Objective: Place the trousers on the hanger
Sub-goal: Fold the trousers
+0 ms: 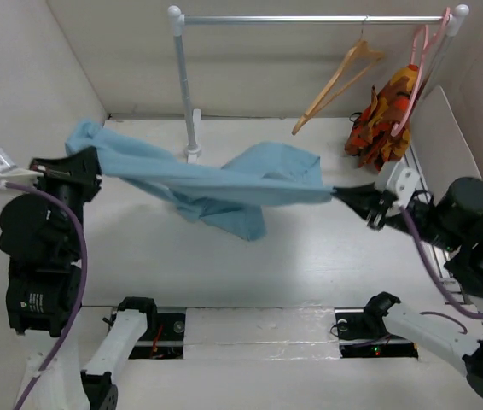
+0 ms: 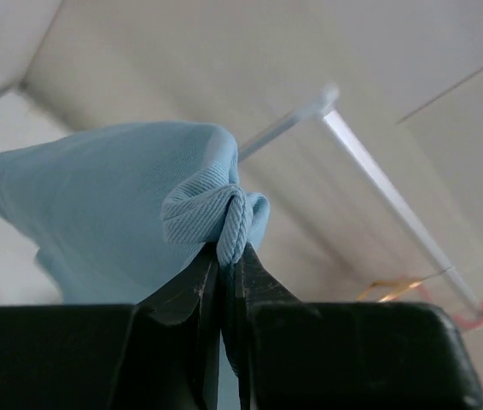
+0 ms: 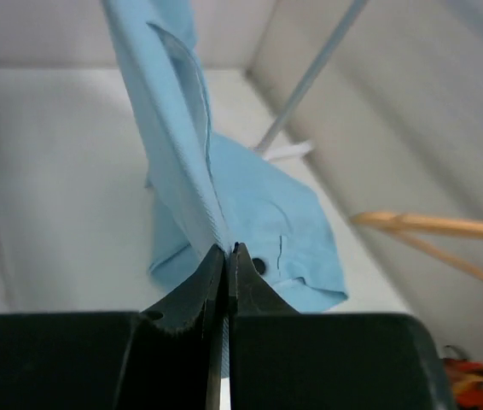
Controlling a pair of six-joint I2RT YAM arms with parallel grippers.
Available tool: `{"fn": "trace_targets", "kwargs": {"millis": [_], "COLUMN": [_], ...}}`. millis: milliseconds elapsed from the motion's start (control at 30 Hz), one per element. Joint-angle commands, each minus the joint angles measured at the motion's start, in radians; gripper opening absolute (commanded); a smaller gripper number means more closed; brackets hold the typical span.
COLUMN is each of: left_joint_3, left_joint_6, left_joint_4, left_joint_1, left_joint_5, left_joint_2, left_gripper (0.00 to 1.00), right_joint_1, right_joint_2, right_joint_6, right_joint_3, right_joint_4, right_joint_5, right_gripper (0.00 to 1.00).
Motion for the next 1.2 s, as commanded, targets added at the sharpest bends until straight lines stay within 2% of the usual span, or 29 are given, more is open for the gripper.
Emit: {"fn": "trace_targets", "kwargs": {"millis": [0, 33, 67, 133, 167, 233, 267, 300, 333, 400, 433, 467, 500, 533, 567, 600, 667, 700, 733, 767, 800, 833, 867, 967, 1067, 1167], "left_joint_3": [-0.203, -0.239, -0.3, -0.334, -0.336, -0.319, -0.308, -0.307, -0.314, -0.392, -0.426, -0.478, -0.5, -0.5, -0.497, -0.486, -0.445, -0.414, -0.373, -0.274, -0.224, -0.087, -0.086, 0.015, 0.04, 0.048], "left_joint_6": [-0.031, -0.065, -0.129, -0.174, -0.176, -0.147, -0.122, -0.054, 0.011, 0.155, 0.261, 0.298, 0.335, 0.335, 0.352, 0.363, 0.421, 0.436, 0.455, 0.528, 0.557, 0.608, 0.608, 0.569, 0.544, 0.533], "left_joint_4": [-0.148, -0.193, -0.224, -0.281, -0.282, -0.249, -0.226, -0.162, -0.108, 0.074, 0.134, 0.18, 0.264, 0.265, 0.293, 0.311, 0.348, 0.333, 0.31, 0.284, 0.223, 0.174, 0.146, 0.084, 0.06, 0.026], "left_joint_1": [0.005, -0.016, -0.025, -0.041, -0.041, -0.041, -0.041, -0.041, -0.041, -0.041, -0.05, -0.05, -0.05, -0.05, -0.05, -0.05, -0.05, -0.07, -0.158, -0.22, -0.281, -0.412, -0.414, -0.405, -0.34, -0.326], "left_joint_5": [-0.337, -0.382, -0.469, -0.537, -0.56, -0.556, -0.53, -0.507, -0.473, -0.241, -0.022, 0.075, 0.221, 0.307, 0.357, 0.389, 0.501, 0.506, 0.418, 0.362, 0.292, 0.121, 0.119, 0.053, 0.101, 0.158], "left_joint_2": [-0.028, -0.046, -0.081, -0.108, -0.116, -0.106, -0.091, -0.082, -0.073, -0.038, 0.004, 0.031, 0.108, 0.149, 0.194, 0.238, 0.379, 0.428, 0.537, 0.594, 0.645, 0.794, 0.796, 0.953, 1.055, 1.127], "left_gripper": [0.0, 0.07, 0.36, 0.71, 0.84, 0.85, 0.83, 0.8, 0.78, 0.73, 0.72, 0.71, 0.7, 0.7, 0.72, 0.72, 0.74, 0.75, 0.77, 0.8, 0.84, 0.99, 0.99, 0.99, 0.99, 0.99], "right_joint_1": [-0.02, -0.02, -0.008, 0.004, 0.004, 0.032, 0.032, 0.045, 0.046, 0.046, 0.046, 0.046, 0.017, 0.016, 0.016, 0.001, -0.048, -0.074, -0.106, -0.179, -0.212, -0.282, -0.283, -0.383, -0.447, -0.49], "right_joint_2": [-0.16, -0.198, -0.227, -0.264, -0.259, -0.224, -0.214, -0.204, -0.203, -0.186, -0.177, -0.148, -0.108, -0.108, -0.071, -0.056, -0.031, 0.0, 0.024, 0.052, 0.078, 0.157, 0.158, 0.25, 0.332, 0.382], "right_joint_6": [0.024, 0.05, 0.077, 0.135, 0.147, 0.138, 0.129, 0.121, 0.12, 0.114, 0.114, 0.115, 0.114, 0.114, 0.117, 0.139, 0.17, 0.186, 0.202, 0.222, 0.254, 0.278, 0.288, 0.327, 0.362, 0.399], "right_joint_3": [-0.349, -0.411, -0.468, -0.603, -0.643, -0.709, -0.711, -0.711, -0.712, -0.697, -0.694, -0.688, -0.68, -0.68, -0.674, -0.68, -0.705, -0.74, -0.754, -0.761, -0.765, -0.775, -0.775, -0.82, -0.884, -0.948], "right_joint_4": [-0.092, -0.126, -0.139, -0.181, -0.204, -0.287, -0.313, -0.345, -0.346, -0.337, -0.318, -0.301, -0.239, -0.238, -0.216, -0.155, -0.084, 0.02, 0.066, 0.1, 0.17, 0.235, 0.275, 0.373, 0.481, 0.57], "right_joint_5": [0.064, 0.044, -0.003, -0.068, -0.1, -0.091, -0.053, -0.037, -0.024, 0.03, 0.033, 0.044, 0.032, 0.032, 0.032, 0.056, 0.157, 0.165, 0.168, 0.162, 0.144, 0.141, 0.141, 0.086, 0.04, -0.002], "right_gripper": [0.0, 0.0, 0.0, 0.0, 0.0, 0.16, 0.26, 0.49, 0.58, 0.71, 0.72, 0.72, 0.52, 0.52, 0.41, 0.02, 0.0, 0.0, 0.04, 0.16, 0.41, 0.64, 0.64, 0.73, 0.76, 0.77]}}
